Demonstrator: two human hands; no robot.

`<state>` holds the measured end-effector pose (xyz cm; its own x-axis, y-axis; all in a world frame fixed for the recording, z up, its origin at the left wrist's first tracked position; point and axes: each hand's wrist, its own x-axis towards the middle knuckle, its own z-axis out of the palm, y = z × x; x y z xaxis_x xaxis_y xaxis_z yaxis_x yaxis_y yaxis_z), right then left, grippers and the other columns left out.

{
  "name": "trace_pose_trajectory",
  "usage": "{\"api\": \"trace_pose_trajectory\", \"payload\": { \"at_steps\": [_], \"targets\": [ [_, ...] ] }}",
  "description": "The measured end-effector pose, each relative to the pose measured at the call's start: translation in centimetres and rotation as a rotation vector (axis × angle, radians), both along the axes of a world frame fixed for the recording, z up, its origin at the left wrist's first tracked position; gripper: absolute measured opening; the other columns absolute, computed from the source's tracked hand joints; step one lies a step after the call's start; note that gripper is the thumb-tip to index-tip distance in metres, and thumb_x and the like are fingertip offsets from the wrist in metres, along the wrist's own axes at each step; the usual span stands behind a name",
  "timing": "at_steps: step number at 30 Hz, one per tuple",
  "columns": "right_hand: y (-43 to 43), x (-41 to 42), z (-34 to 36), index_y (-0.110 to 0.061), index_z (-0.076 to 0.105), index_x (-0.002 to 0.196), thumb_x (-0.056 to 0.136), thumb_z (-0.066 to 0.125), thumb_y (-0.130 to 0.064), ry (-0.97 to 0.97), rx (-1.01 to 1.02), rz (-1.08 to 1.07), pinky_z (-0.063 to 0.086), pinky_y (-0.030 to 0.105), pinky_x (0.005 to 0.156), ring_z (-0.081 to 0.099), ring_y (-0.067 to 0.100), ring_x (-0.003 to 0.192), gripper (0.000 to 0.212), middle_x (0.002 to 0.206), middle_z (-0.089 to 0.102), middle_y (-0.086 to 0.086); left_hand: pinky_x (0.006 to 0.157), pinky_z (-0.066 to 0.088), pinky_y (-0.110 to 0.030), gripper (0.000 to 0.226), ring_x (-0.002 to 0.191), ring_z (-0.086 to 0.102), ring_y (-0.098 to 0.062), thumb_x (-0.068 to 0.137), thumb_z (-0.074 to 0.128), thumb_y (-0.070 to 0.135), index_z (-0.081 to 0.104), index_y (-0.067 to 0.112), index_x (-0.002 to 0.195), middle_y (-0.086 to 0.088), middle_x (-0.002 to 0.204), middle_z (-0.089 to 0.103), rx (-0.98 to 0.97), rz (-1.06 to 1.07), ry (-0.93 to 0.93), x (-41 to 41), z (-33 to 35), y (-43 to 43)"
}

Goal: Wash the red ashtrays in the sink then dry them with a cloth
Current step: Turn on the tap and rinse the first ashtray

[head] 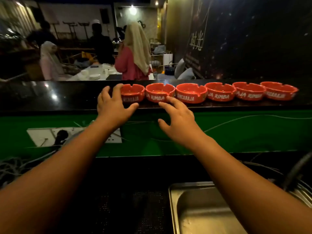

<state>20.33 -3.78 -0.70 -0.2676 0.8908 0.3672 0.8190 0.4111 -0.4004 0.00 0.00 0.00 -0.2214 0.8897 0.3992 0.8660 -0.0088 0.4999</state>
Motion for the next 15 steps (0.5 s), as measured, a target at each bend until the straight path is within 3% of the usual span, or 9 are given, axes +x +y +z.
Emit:
{"api": "trace_pose_trajectory", "payload": {
  "at_steps": [3,6,10,15],
  "targets": [
    [0.5,-0.6,-0.8,-0.029,0.028,0.148,0.092,0.054,-0.041,-0.119,-0.074,-0.026,0.011,0.046,0.117,0.006,0.020,0.148,0.063,0.160,0.014,-0.002,0.112,0.024,-0.054,0.100,0.140,0.022,-0.041,0.073,0.065,0.065,0.005,0.038,0.148,-0.019,0.156,0.010,-0.087,0.028,-0.115,-0.9,-0.1,1.6],
    [0.7,-1.0,-2.0,-0.028,0.027,0.149,0.093,0.054,-0.041,-0.150,-0.102,-0.029,0.007,0.046,0.117,-0.002,0.019,0.148,0.063,0.161,0.008,-0.003,0.110,0.022,-0.054,0.106,0.138,0.028,-0.040,0.068,0.064,0.072,0.002,0.038,0.148,-0.018,0.155,0.019,-0.137,0.049,-0.092,-0.9,0.0,2.6],
    [0.9,-1.2,-2.2,-0.030,0.038,0.142,0.091,0.057,-0.039,-0.045,-0.082,-0.047,0.012,0.047,0.117,0.000,0.018,0.148,0.056,0.159,0.013,-0.005,0.103,0.027,-0.050,0.093,0.128,0.042,-0.035,0.068,0.063,0.072,0.021,0.033,0.141,-0.012,0.143,0.040,-0.099,0.061,-0.102,-0.7,0.4,3.4],
    [0.7,-1.2,-2.5,-0.028,0.038,0.142,0.091,0.059,-0.036,-0.001,-0.113,-0.008,0.013,0.044,0.119,-0.004,0.015,0.148,0.055,0.160,0.010,-0.006,0.087,0.031,-0.040,0.062,0.111,0.053,-0.027,0.071,0.064,0.068,0.047,0.023,0.110,-0.004,0.120,0.058,0.001,0.035,-0.091,-0.7,0.3,2.7]
  ]
}}
